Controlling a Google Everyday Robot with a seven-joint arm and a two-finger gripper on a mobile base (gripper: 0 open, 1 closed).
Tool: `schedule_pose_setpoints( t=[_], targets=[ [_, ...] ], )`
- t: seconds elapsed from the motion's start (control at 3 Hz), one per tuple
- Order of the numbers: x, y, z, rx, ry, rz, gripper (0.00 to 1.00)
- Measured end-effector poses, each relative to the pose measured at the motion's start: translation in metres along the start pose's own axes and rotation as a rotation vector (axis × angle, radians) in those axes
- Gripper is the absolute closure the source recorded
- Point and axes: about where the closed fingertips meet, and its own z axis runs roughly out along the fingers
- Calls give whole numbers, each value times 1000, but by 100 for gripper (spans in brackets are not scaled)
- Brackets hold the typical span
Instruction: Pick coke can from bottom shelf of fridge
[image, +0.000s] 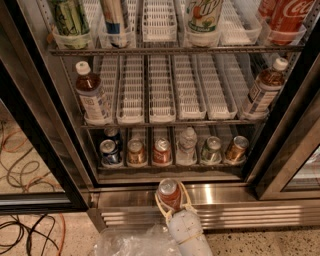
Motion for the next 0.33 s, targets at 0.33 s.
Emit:
schedule_pose_setpoints(
  t=[0.33],
  targets=[
    [0, 0, 0, 0, 0, 0, 100]
  ],
)
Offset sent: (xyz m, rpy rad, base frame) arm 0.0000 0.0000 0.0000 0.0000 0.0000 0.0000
